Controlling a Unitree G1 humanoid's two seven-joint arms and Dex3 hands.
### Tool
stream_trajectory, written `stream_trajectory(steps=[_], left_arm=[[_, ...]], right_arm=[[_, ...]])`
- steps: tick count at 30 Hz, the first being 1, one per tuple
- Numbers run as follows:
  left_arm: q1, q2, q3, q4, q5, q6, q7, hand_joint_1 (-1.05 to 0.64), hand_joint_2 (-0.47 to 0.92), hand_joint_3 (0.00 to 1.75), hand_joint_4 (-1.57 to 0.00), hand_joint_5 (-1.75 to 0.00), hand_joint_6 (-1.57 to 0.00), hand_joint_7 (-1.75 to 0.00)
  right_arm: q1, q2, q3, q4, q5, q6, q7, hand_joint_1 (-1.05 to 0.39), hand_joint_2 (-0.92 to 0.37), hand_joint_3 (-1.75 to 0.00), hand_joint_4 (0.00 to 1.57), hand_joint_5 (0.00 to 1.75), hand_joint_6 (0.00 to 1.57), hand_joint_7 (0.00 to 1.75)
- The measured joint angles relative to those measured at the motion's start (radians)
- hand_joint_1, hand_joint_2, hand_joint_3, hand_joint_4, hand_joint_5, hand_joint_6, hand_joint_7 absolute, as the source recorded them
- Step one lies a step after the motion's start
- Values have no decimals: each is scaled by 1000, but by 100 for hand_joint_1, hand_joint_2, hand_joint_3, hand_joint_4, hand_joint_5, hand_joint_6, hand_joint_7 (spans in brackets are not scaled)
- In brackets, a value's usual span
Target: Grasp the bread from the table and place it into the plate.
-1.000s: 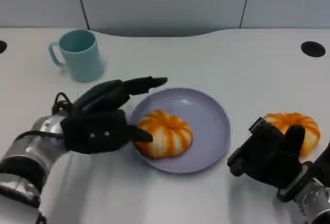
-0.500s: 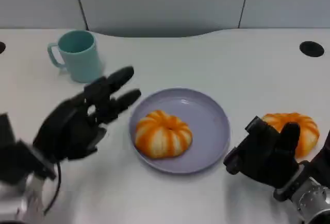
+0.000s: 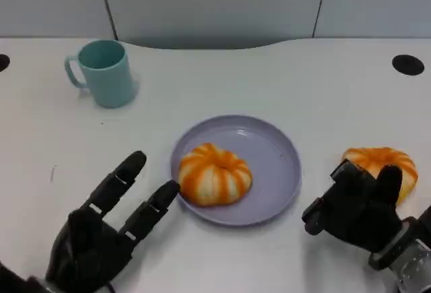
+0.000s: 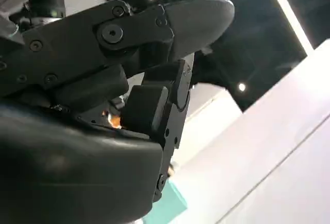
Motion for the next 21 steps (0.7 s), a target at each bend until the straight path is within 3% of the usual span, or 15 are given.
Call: stream_trajectory(steps=[12,17,19,21], left_arm=[[62,-11,25,-54,10,76,-46,-105,92,55,-57,-34,-43,-13],[60,-1,31,-31,15,84,-72,-105,92,53,-60,-40,-52,-13],[59,6,32,-30,20,87,-73,-105,92,50,-52,-58,-57,-7],[54,12,35,-17,20,96,-85,-105,92,48,-50,-65,-59,-6]], right_arm=[[63,-32,4,-123,10,82,-52,-79,-92,-41,157,16,146,2],[82,-24,8,-133,9,34,-60,-80,-92,-42,157,17,147,2],[83,-18,8,-129,10,7,-58,-81,-92,-40,157,15,143,1],[71,-17,5,-91,10,-23,-31,-83,-92,-36,157,11,140,0]])
